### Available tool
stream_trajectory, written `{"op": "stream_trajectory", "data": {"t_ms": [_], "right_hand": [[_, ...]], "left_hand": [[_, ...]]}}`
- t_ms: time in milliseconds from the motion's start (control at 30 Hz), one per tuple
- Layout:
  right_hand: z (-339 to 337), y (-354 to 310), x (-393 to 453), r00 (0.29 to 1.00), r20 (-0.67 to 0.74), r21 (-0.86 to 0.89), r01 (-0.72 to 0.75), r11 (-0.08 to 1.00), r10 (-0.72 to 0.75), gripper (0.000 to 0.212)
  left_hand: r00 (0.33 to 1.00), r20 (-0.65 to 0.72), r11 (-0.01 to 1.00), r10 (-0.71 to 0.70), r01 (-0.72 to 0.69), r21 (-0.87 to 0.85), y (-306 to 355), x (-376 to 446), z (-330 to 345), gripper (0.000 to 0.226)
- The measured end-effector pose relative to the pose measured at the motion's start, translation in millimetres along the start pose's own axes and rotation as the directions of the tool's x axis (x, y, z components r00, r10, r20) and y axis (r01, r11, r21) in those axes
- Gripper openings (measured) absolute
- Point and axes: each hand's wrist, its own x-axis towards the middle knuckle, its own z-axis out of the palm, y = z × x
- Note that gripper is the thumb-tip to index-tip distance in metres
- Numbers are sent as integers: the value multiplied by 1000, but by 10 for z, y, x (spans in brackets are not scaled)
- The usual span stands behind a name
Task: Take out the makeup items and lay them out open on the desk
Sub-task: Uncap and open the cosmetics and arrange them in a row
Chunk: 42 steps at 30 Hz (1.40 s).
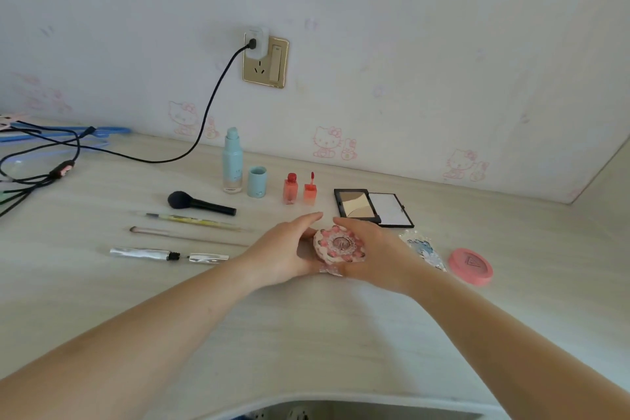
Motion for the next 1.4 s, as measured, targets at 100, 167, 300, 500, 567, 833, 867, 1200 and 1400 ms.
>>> {"op": "stream_trajectory", "data": {"t_ms": [100, 167, 300, 500, 567, 833, 867, 1200, 1400], "right_hand": [[-80, -7, -112, 999, -30, 244, -26, 969, 34, 60], [-163, -62, -204, 996, -83, 403, -6, 915, 43, 52], [-278, -255, -354, 976, -218, 510, 107, 853, 8, 53], [-463, -357, -520, 965, -261, 411, 98, 906, 14, 60], [-501, -349, -546, 969, -247, 358, 70, 931, 22, 64], [-575, -283, -745, 948, -311, 202, -3, 979, 67, 15], [-564, -275, -759, 944, -325, 194, 0, 981, 64, 15], [-728, 102, -717, 848, -341, 742, -22, 670, 406, 56], [-942, 428, -637, 782, -155, 987, 103, 121, 603, 44]], "left_hand": [[999, -40, 958, -10, -2, -286, 60, -40, -45, 84], [999, -27, 836, -41, 19, -549, 192, -81, -62, 74], [968, 239, 468, 79, 176, -866, 498, -144, 57, 56], [968, 193, 112, 163, 177, -978, 833, -211, 223, 55], [972, 170, 75, 165, 159, -984, 886, -218, 279, 52], [959, 202, -1, 197, 206, -979, 1059, -215, 427, 47], [959, 203, -1, 200, 207, -978, 1075, -212, 438, 48], [970, 220, 0, 99, 222, -975, 1158, -121, 614, 54], [956, 292, -32, -7, 292, -956, 1215, 88, 745, 50]]}}
